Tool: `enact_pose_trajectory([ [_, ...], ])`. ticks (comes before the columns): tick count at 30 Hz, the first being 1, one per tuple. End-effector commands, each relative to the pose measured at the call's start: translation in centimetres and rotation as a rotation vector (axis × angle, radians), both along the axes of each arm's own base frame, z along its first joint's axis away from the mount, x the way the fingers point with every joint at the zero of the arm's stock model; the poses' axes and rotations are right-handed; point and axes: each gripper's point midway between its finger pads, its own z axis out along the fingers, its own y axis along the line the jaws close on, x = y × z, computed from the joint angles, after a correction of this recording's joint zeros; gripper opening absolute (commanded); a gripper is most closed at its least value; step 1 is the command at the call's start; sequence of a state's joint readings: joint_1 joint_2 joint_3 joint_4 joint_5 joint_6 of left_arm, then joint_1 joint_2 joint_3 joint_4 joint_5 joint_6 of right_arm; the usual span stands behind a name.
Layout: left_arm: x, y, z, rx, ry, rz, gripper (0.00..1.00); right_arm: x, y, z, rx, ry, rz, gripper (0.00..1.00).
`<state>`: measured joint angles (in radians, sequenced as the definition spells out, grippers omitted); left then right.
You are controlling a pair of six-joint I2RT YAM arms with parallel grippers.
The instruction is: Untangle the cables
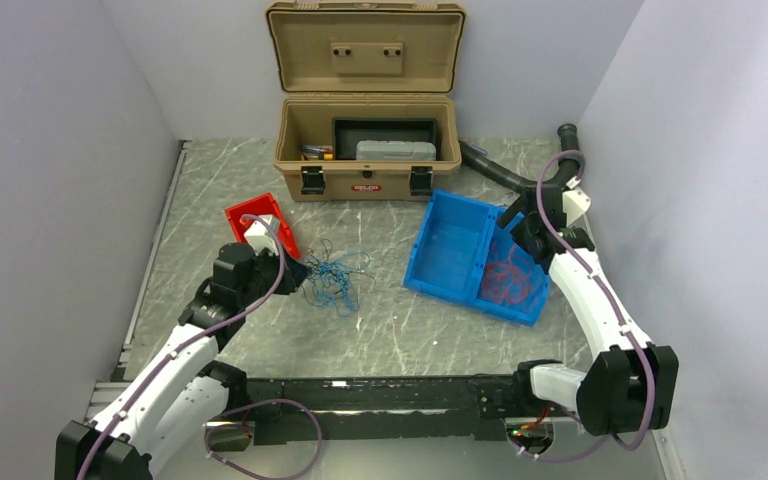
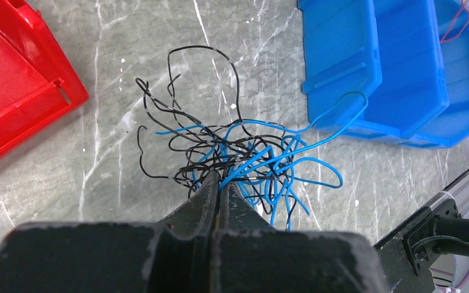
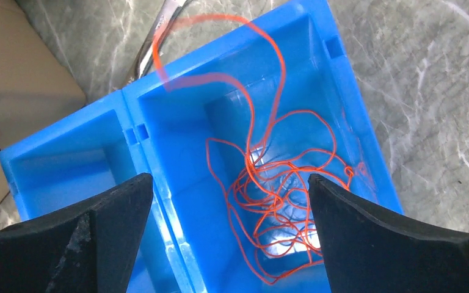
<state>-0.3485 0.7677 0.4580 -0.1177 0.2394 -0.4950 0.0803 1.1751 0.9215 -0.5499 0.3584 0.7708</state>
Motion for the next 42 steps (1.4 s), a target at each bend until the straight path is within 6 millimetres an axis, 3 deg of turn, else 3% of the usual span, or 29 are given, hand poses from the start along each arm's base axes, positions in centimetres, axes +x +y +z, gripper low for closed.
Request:
enact_pose_trajectory([
  [1,0.3,-0.6,1.9,-0.04,-0.054,-0.016,0.0,0.6,0.1,2.4,0.002,-0.06,0.025,1.0],
  [6,-0.1,-1.9,2.4,-0.076,-0.077,-0.101,0.0,1.0,3.8,6.6,0.025,-0.181,0.289,1.0],
  [12,-0.8,-3.9,3.3,-0.141,-0.109,-0.23,0.0,0.2,11.9,10.2,0.108,-0.319,0.68,0.99],
  [18,-1.7,-5.4,4.4,-0.174,-0.141,-0.334,0.0,-1.3,21.4,9.7,0.12,-0.288,1.014,0.97],
  [21,-2.1,-5.6,5.0,-0.205,-0.131,-0.342,0.0,-2.2,24.5,8.9,0.136,-0.29,1.104,0.96],
  [24,-2.0,-5.2,4.8,-0.213,-0.087,-0.287,0.0,-2.7,26.4,8.1,0.136,-0.283,1.153,0.95],
  [28,-0.9,-3.4,3.1,-0.124,-0.017,-0.165,0.0,-3.6,28.3,6.8,0.157,-0.275,1.202,0.95],
  [36,-1.0,-2.6,1.9,-0.108,0.038,-0.109,0.04,-5.5,30.5,3.9,0.182,-0.234,1.235,0.94],
  [40,-1.4,-2.3,1.7,-0.105,0.054,-0.095,0.15,-6.2,31.4,3.1,0.219,-0.231,1.252,0.94],
  [42,-1.5,-2.0,1.8,-0.096,0.054,-0.081,0.35,-6.6,31.9,2.5,0.231,-0.226,1.261,0.93],
])
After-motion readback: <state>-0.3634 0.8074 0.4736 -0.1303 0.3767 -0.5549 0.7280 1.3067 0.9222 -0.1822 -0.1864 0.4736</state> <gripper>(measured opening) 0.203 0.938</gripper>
